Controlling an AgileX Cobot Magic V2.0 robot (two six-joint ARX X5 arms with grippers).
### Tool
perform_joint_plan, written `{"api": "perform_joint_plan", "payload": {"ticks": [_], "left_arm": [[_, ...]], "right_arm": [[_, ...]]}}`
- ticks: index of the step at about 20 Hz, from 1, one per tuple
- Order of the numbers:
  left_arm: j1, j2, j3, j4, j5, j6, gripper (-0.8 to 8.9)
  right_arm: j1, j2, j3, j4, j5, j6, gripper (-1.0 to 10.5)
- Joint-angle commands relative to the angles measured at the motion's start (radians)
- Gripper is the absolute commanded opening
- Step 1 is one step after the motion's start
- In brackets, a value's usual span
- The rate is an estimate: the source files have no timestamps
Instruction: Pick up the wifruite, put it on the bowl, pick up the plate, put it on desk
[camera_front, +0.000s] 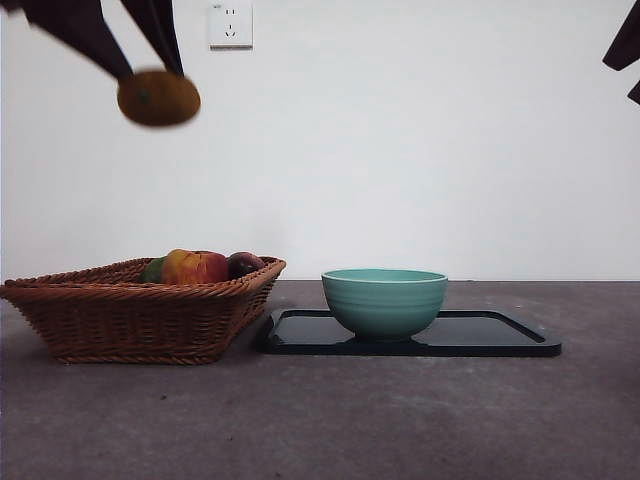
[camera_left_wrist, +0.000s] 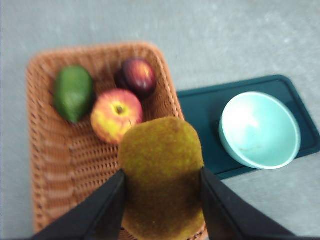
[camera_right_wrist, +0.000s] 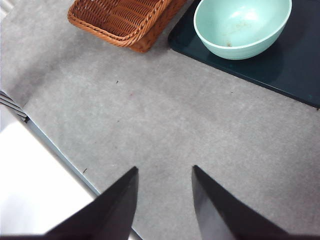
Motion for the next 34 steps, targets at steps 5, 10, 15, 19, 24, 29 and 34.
{"api": "perform_joint_plan", "payload": {"ticks": [5,10,15,19,24,29,34], "left_arm": [[0.001,0.004,-0.254,0.245,-0.094,-0.031,1.42],[0.014,0.077,-0.334,0.329,-0.095,-0.004,1.42],[0.014,0.211,-0.334,0.403,-0.095,0.022,1.42],[0.014,0.267,-0.334,0.428,-0.095,0.032,1.45],[0.014,0.269,-0.334,0.422,-0.095,0.031,2.73],[0.014,0.263,-0.331,0.406,-0.094,0.031,3.54],[0.013,0.169,-0.329,0.401,-0.094,0.031,3.53]], "right_arm": [[0.005,0.005,0.006,0.008,-0.002,-0.011,1.7],[0.005,0.005,0.006,0.010,-0.002,-0.011,1.7],[0.005,0.005,0.006,0.008,-0.002,-0.010,1.7],[0.005,0.005,0.006,0.008,-0.002,-0.009,1.7],[0.005,0.005,0.006,0.008,-0.002,-0.008,1.7],[0.005,0.005,0.006,0.008,-0.002,-0.007,1.7],[0.005,0.006,0.006,0.008,-0.002,-0.007,1.7]]}}
